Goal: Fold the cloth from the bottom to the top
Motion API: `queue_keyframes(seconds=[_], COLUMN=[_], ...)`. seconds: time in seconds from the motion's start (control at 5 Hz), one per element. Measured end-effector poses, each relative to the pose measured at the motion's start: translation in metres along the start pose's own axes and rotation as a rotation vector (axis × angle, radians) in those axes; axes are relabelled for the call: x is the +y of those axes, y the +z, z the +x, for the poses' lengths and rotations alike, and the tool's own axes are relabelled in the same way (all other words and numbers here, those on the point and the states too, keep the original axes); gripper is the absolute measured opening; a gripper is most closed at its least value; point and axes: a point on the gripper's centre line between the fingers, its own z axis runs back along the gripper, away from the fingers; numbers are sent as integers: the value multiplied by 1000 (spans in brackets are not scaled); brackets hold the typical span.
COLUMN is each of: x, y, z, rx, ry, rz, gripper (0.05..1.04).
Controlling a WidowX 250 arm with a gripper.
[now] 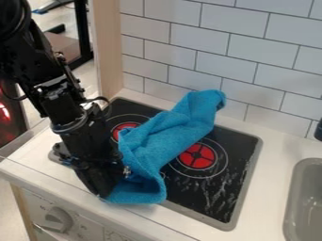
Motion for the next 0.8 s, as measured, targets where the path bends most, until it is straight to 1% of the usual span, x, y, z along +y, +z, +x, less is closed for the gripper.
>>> queue_keyframes(seconds=[0.2,0.4,0.6,0.8], x=[0,0,-5,-11], y=[0,0,11,28], z=[0,-1,1,12], rx=[2,8,-16,-72], ry=[-1,6,-7,-5], rz=[-1,3,-4,-9], gripper=[51,49,49,49])
